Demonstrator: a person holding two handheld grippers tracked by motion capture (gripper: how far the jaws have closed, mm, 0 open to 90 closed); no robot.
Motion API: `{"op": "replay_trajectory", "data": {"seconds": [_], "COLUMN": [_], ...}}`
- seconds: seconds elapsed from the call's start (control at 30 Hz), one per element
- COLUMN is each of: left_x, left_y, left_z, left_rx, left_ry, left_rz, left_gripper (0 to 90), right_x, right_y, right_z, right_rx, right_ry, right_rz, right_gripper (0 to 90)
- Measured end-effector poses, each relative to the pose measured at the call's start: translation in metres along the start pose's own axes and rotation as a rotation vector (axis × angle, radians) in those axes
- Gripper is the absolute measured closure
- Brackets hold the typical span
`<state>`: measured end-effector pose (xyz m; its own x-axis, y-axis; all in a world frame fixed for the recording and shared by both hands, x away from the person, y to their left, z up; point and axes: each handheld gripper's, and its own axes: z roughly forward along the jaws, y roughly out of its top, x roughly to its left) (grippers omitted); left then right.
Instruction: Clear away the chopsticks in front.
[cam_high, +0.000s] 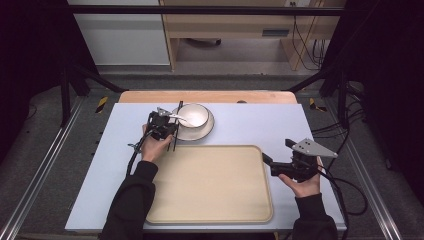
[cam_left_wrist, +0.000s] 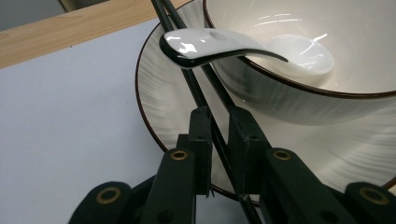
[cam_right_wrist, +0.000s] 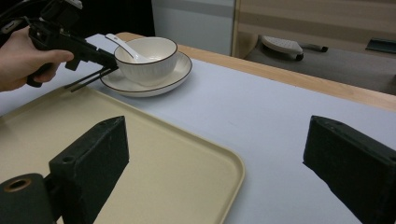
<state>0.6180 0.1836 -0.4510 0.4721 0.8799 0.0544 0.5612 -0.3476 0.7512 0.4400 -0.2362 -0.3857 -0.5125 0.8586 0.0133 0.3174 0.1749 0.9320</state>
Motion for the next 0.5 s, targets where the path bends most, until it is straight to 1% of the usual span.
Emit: {"op": "replay_trajectory", "data": {"seconds": [0.1,0.17,0.2,0.3,0.4,0.5], "left_x": [0.001,0.0018,0.0022,0.0019,0.0016,0.0014], "left_y": [0.0008,-0.0001,-0.0007,-0.0015,-0.0011,-0.0013], "left_z": [0.0026,0.0054,0.0065,0.0079,0.0075,0.0076], "left_rx": [0.004,0.005,0.012,0.004,0.006,0.003], "left_ry": [0.01,0.011,0.007,0.012,0.024,0.035], "left_rz": [0.005,-0.002,-0.006,-0.013,-0.003,-0.01], "left_gripper": [75.2,74.3,74.4,74.9,76.3,77.4], "right_x": [0.0,0.0002,0.0004,0.0005,0.0005,0.0006], "right_y": [0.0,-0.0003,-0.0004,-0.0006,-0.0006,-0.0007], "right_z": [0.0003,0.001,0.0011,0.0013,0.0014,0.0014], "right_rx": [0.002,0.004,0.006,0.007,0.009,0.008], "right_ry": [0.001,0.001,0.002,0.003,0.004,0.003], "right_rz": [-0.001,-0.001,-0.002,-0.005,-0.003,-0.003], "right_gripper": [6.8,6.9,6.8,6.8,6.9,6.9]}}
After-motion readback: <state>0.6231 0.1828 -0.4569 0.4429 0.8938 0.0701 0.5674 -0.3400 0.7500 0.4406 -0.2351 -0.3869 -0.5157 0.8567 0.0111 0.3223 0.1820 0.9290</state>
